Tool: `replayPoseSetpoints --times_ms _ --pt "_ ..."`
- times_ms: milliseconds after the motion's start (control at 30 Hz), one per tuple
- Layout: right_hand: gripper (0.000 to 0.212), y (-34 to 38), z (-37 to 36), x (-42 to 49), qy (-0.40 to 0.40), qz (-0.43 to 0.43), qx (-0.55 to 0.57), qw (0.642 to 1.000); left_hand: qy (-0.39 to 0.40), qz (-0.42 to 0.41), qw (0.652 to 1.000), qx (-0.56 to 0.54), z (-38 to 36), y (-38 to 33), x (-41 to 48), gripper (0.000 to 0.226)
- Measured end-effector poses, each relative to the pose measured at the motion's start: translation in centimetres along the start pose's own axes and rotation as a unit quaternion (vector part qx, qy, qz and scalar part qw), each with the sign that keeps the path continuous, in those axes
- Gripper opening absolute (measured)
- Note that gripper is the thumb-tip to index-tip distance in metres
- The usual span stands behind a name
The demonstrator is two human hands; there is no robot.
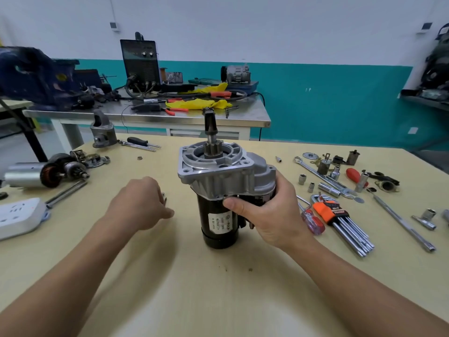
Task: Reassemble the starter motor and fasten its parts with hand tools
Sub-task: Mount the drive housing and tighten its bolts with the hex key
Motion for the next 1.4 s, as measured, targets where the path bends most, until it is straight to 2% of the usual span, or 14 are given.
replayPoseSetpoints --times_ms 267,433,500,567,633,667,733,800,900,1033,1400 --pt "0.063 0.0 0.3 -0.2 -0.007 0.003 -0.003 1.0 -0.027 0.0 0.999 0.029 -1.4 0.2 0.4 0.006" --pt "0.065 -0.1 0.3 -0.2 -0.009 0.001 -0.011 1.0 -0.002 0.014 1.0 -0.009 -0.7 0.0 -0.2 0.004" --pt "0.065 -0.2 0.4 -0.3 -0.007 0.0 -0.01 1.0 -0.014 0.023 0.999 -0.034 0.8 0.4 -0.3 0.004" --pt "0.064 -0.2 0.4 -0.3 -0.006 -0.003 -0.009 1.0 -0.067 0.017 0.994 -0.085 3.9 1.1 -0.3 0.01" --pt "0.062 -0.3 0.4 -0.3 -0.005 -0.002 -0.01 1.0 -0.113 -0.007 0.976 -0.186 8.4 1.5 -0.8 0.013" --pt "0.061 -0.2 0.4 -0.3 -0.005 -0.002 -0.01 1.0 -0.119 -0.036 0.962 -0.245 10.8 1.2 -1.5 0.015" --pt "0.061 -0.2 0.3 -0.3 -0.005 -0.003 -0.011 1.0 -0.098 -0.15 0.934 -0.31 14.5 -0.5 -3.9 0.034" --pt "0.063 -0.1 0.3 -0.3 -0.006 -0.003 -0.012 1.0 -0.076 -0.264 0.912 -0.303 16.3 -3.4 -6.5 0.041" --pt "0.066 -0.1 0.4 -0.3 -0.005 -0.006 -0.011 1.0 -0.085 -0.354 0.903 -0.229 16.7 -8.4 -9.8 0.015" --pt "0.068 -0.2 0.5 -0.4 -0.005 -0.011 -0.008 1.0 -0.04 -0.354 0.913 -0.2 15.1 -11.2 -10.5 0.016" --pt "0.071 -0.8 0.6 -0.4 -0.008 -0.01 -0.012 1.0 -0.03 -0.335 0.924 -0.179 14.3 -12.3 -10.7 0.02"
Point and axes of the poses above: each hand's wrist, its own x-axis towards the middle knuckle, its own z-axis out of the back of the hand, y = z × x, the point moved 4 cm from there along x, towards the middle knuckle, and after that the axes turned 11 degrees about z, right-handed, at the moved point
